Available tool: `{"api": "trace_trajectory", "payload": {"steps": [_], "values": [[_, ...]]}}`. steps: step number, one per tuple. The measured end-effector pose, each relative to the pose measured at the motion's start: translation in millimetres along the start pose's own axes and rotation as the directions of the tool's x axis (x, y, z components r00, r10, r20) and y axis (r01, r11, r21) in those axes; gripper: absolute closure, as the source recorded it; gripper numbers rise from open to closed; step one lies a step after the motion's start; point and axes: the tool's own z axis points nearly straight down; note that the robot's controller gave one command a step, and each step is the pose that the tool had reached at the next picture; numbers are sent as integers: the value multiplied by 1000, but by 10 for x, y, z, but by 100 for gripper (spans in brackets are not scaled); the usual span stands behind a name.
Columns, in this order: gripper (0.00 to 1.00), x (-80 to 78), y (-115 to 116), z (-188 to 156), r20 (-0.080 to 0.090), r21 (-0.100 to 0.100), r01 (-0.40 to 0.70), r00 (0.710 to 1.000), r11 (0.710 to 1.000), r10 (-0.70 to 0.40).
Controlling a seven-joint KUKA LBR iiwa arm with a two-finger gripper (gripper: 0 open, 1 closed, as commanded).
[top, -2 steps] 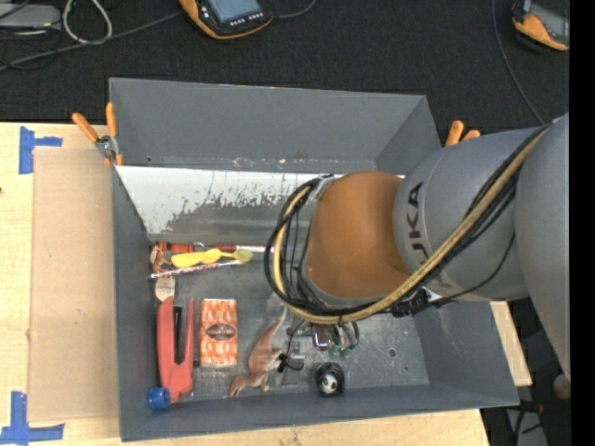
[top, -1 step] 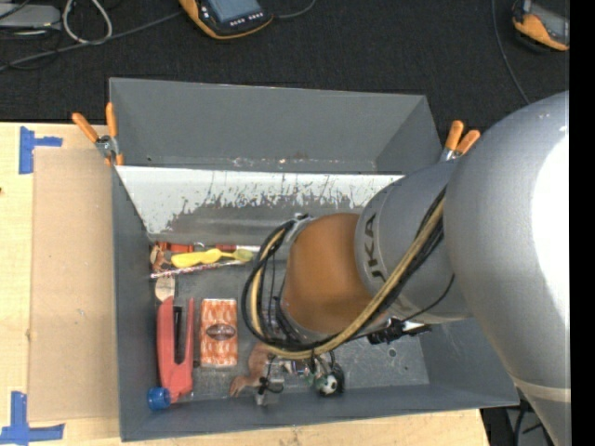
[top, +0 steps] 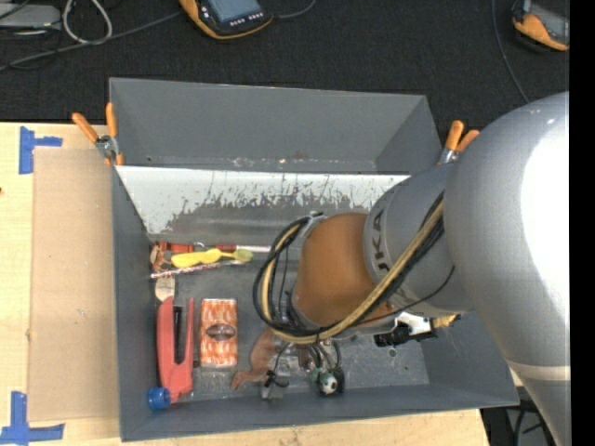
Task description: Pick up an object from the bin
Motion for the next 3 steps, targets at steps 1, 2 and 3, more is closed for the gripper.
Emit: {"api": "trace_trajectory", "payload": {"steps": [1,2,3], "values": [[100,-128,-56,-58,1,1,151,988,988,-151],[100,-128,-56,-58,1,1,152,988,988,-152],[100,-34,-125,-779,-7,2,128,992,992,-128]]}}
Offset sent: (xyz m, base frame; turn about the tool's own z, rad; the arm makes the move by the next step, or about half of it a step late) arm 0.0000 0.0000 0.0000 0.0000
